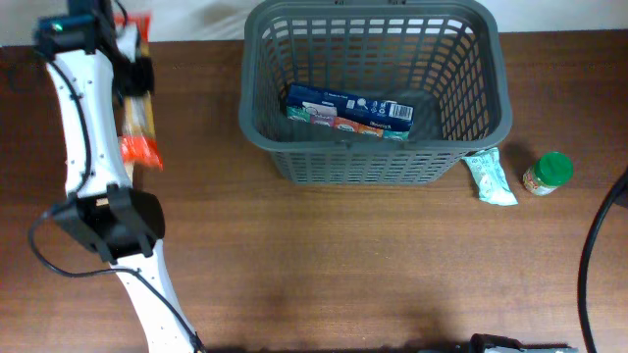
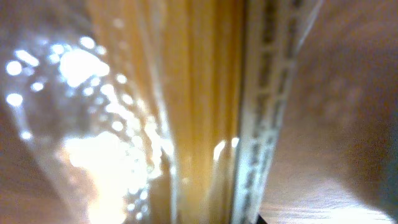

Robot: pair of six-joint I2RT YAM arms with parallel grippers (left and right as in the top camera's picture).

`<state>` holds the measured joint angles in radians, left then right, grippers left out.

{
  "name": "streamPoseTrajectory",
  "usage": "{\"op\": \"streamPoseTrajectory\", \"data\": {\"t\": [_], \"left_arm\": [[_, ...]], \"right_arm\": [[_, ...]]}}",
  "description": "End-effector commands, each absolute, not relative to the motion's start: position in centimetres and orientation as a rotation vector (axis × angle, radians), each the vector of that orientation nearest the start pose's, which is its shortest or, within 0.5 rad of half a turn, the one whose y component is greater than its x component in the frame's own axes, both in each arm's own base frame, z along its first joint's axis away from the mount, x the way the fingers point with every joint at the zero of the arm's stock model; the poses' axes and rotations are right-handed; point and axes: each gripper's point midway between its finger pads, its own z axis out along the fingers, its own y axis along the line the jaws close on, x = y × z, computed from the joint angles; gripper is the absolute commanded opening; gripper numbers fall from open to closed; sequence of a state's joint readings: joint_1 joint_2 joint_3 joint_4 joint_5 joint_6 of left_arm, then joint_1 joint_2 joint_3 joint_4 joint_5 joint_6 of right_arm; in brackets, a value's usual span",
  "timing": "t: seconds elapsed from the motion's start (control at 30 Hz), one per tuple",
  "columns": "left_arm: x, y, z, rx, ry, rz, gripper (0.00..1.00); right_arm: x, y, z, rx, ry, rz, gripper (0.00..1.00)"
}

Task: Pack container
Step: 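Place the spaghetti pack into the basket beside the blue box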

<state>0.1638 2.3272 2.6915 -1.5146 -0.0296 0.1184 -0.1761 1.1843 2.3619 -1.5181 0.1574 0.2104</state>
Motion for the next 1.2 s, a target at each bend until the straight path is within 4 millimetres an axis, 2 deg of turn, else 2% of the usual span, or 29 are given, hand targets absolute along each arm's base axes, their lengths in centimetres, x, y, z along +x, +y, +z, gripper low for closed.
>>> {"op": "streamPoseTrajectory", "data": {"t": [0.0, 0.03, 0.1, 0.23, 0.3, 0.4, 0.5, 0.53, 0.7, 0.73, 0.83, 0.97, 1.13, 1.17], "left_arm": [[49.2, 3.7, 34.7, 0.254, 2.391, 0.124, 0.02], [48.9, 1.7, 36.9, 0.383, 2.305, 0.12, 0.02], [48.0, -1.8, 40.0, 0.611, 2.159, 0.143, 0.02], [45.8, -8.7, 43.8, 0.978, 1.894, 0.232, 0.02], [44.8, -12.5, 44.6, 1.172, 1.757, 0.276, 0.02], [43.2, -17.9, 44.5, 1.44, 1.547, 0.326, 0.02], [42.3, -22.7, 43.8, 1.614, 1.374, 0.341, 0.02], [42.3, -23.8, 43.4, 1.647, 1.343, 0.341, 0.02], [43.3, -28.8, 38.8, 1.79, 1.296, 0.288, 0.02], [43.9, -30.0, 36.4, 1.834, 1.318, 0.262, 0.02], [45.1, -31.7, 31.9, 1.876, 1.396, 0.202, 0.02], [45.6, -33.1, 25.9, 1.901, 1.558, 0.104, 0.02], [45.1, -33.5, 20.4, 1.93, 1.725, 0.019, 0.02], [44.8, -33.4, 20.0, 1.939, 1.737, 0.013, 0.02]], "right_arm": [[18.0, -6.4, 52.8, 0.495, 1.837, -0.142, 0.99], [18.0, -6.4, 52.8, 0.495, 1.837, -0.141, 0.99], [18.0, -6.4, 52.8, 0.495, 1.837, -0.142, 0.99], [18.0, -6.4, 52.8, 0.495, 1.837, -0.142, 0.99], [18.0, -6.4, 52.8, 0.495, 1.837, -0.141, 0.99], [18.0, -6.4, 52.8, 0.495, 1.837, -0.141, 0.99], [18.0, -6.4, 52.8, 0.495, 1.837, -0.141, 0.99], [18.0, -6.4, 52.8, 0.495, 1.837, -0.142, 0.99], [18.0, -6.4, 52.8, 0.495, 1.837, -0.142, 0.99], [18.0, -6.4, 52.8, 0.495, 1.837, -0.141, 0.99], [18.0, -6.4, 52.8, 0.495, 1.837, -0.141, 0.99], [18.0, -6.4, 52.8, 0.495, 1.837, -0.141, 0.99], [18.0, -6.4, 52.8, 0.495, 1.837, -0.141, 0.99], [18.0, -6.4, 52.8, 0.495, 1.837, -0.141, 0.99]]}}
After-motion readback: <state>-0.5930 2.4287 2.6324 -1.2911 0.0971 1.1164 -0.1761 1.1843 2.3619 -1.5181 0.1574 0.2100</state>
